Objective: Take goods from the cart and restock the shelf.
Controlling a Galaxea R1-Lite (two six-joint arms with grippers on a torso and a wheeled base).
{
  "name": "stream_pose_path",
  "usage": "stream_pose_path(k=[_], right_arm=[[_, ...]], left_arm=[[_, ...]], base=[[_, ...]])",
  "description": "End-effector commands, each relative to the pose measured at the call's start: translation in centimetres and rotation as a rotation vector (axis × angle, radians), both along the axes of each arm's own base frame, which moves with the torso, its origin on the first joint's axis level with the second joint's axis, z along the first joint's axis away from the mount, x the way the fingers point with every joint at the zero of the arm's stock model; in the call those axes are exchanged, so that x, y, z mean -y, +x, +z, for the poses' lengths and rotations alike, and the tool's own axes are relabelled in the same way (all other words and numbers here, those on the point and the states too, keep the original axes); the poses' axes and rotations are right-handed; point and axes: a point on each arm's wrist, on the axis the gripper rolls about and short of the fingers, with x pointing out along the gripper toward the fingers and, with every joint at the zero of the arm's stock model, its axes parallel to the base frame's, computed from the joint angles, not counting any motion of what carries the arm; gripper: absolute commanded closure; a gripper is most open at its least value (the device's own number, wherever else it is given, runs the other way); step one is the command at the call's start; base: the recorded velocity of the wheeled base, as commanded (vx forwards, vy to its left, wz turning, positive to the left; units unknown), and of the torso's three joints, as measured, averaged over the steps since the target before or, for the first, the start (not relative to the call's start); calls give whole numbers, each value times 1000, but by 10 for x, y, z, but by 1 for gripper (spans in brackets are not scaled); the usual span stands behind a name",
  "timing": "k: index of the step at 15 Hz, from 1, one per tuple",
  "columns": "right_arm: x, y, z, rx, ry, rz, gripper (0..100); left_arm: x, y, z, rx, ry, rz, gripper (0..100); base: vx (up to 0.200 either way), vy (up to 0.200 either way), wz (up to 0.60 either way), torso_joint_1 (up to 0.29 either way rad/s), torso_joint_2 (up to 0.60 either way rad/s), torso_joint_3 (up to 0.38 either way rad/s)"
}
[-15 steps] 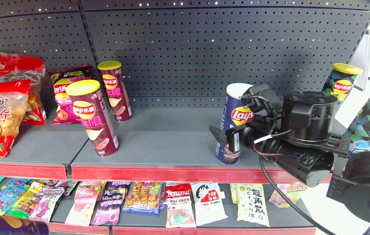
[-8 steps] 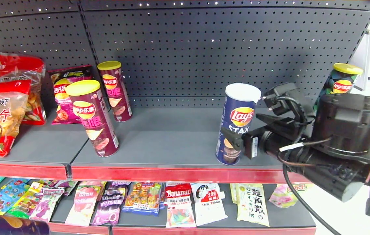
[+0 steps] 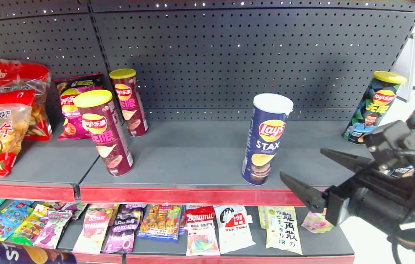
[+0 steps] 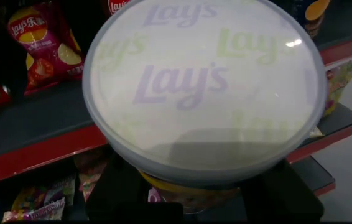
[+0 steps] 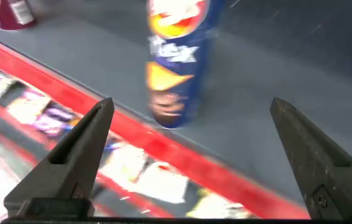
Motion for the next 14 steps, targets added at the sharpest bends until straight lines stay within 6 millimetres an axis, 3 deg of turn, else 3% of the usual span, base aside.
stream_pose_path(k=[1,3,5,8,10,13,14], right_arm=[[37,-22,15,127,-17,-43,0],[56,-31,29,233,-51,-51,0],[83,-60,31,228,-59,-85,0],[122,-116,9,156,-90,-84,0],[153,-162,-23,112,-17,-241,0],[165,-195,-46,36,-73,-380,0],[165,-195,-46,36,-73,-380,0]], left_arm=[[0,6,3,-30,-3,-11,100],[-1,9,7,-39,-5,-26,100],[-1,15,18,-46,-7,-32,100],[-1,21,29,-51,-11,-72,100],[-2,27,40,-52,-11,-69,100],[-3,41,53,-79,-15,-78,100],[-3,41,53,-79,-15,-78,100]], base=[[0,0,0,0,0,0],[0,0,0,0,0,0],[0,0,0,0,0,0],[0,0,0,0,0,0],[0,0,0,0,0,0],[0,0,0,0,0,0],[0,0,0,0,0,0]])
